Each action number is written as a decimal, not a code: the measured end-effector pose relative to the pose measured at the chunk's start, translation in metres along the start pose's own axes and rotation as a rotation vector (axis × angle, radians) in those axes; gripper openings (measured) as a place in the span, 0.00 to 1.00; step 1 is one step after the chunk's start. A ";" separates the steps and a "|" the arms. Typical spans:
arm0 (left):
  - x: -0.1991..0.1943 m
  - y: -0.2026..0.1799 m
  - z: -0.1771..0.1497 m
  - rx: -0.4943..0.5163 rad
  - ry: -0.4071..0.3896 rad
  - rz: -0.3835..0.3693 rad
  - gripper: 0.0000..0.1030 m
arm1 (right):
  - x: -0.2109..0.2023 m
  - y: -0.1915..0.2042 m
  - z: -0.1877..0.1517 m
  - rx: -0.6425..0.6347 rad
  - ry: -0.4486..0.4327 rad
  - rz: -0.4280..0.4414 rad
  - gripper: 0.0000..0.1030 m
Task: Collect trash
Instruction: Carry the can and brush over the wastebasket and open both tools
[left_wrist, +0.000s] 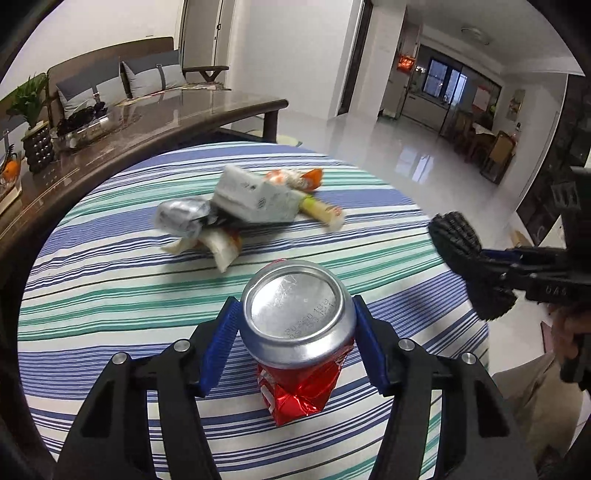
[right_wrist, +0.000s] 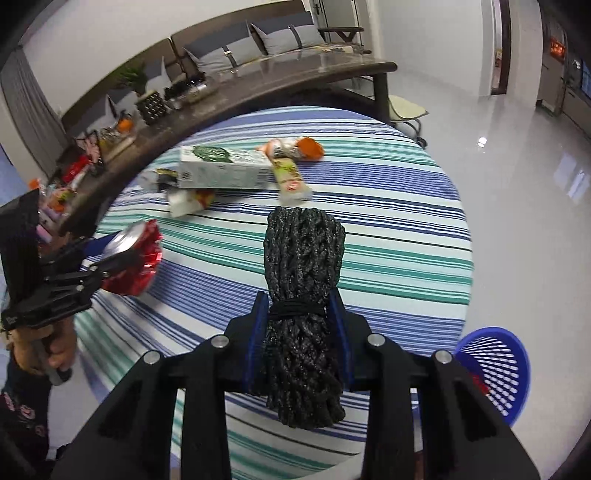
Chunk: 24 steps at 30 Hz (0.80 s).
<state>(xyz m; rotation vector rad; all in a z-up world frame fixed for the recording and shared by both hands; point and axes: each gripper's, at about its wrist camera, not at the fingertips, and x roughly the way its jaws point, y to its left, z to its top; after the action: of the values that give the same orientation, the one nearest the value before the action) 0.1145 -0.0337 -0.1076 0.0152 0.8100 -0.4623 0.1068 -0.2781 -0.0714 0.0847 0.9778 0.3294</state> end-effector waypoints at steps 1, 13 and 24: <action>0.001 -0.005 0.002 -0.005 0.003 -0.014 0.58 | -0.002 0.000 -0.001 0.001 -0.005 0.004 0.31; 0.028 -0.095 0.022 0.062 0.020 -0.134 0.58 | -0.042 -0.071 -0.016 0.136 -0.071 -0.022 0.31; 0.074 -0.221 0.038 0.184 0.076 -0.277 0.58 | -0.073 -0.188 -0.065 0.312 -0.090 -0.152 0.31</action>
<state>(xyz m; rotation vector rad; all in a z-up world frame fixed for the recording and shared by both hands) 0.0956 -0.2691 -0.0979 0.0924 0.8457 -0.8017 0.0594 -0.4835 -0.0904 0.3047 0.9338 0.0310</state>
